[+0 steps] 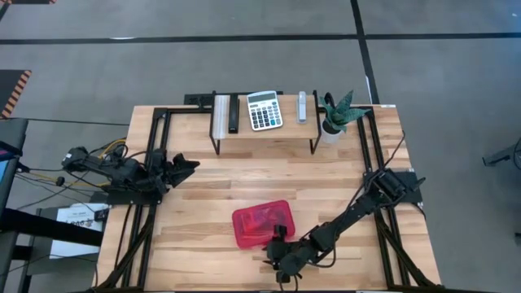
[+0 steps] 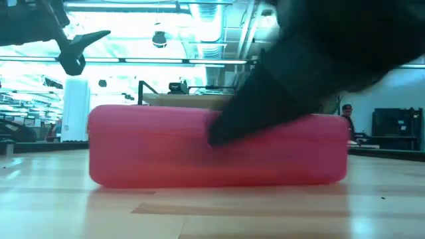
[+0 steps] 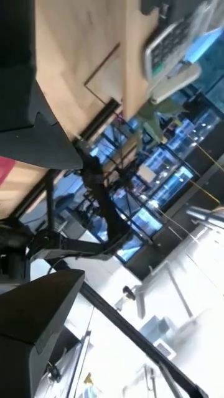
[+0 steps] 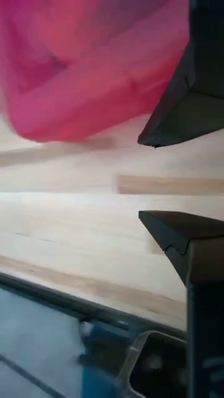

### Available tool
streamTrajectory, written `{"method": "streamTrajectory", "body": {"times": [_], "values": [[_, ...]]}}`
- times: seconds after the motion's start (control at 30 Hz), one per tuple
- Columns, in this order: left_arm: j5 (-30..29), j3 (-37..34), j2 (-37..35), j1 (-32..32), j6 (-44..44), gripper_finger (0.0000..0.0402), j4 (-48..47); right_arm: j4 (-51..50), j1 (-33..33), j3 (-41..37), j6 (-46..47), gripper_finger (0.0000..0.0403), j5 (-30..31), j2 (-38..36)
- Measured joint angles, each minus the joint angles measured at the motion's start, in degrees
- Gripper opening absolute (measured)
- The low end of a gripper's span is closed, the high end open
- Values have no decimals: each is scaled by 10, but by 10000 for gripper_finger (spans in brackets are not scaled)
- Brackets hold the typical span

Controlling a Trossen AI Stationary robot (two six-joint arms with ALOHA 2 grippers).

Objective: Pack school essentials
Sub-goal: Close the red supply box

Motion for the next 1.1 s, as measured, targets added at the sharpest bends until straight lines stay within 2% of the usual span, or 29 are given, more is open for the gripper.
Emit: {"method": "streamTrajectory", "body": {"times": [0.13, 0.23, 0.4, 0.57, 0.63, 0.77, 0.83, 0.9, 1.0, 1.1], "values": [[-23, 0, 43, 0, -1, 258, 45, -1, -5, -1, -7, 195, -8, 1], [-24, 19, 94, 8, 26, 231, 105, -1, -10, -1, -11, 194, -10, 0], [-4, 92, 217, 8, 71, 151, 98, -1, -16, -1, -12, 195, -12, -1], [7, 123, 402, 7, 16, 42, 90, -2, -16, -1, -22, 194, -12, 0], [18, 127, 486, 2, -14, 12, 131, -2, -16, -1, -24, 192, -12, 0], [55, 151, 659, -19, -27, 7, 302, -2, -19, -1, -24, 190, -12, 0], [70, 185, 740, -32, -27, 2, 344, -2, -19, -1, -24, 190, -13, 0], [94, 231, 816, -44, -29, 1, 342, -2, -20, -1, -25, 191, -13, 0], [125, 313, 916, -54, -35, 0, 282, -4, -19, -1, -26, 191, -13, 0], [117, 383, 979, -54, -38, 0, 202, -8, -19, -1, -25, 188, -13, 0]]}}
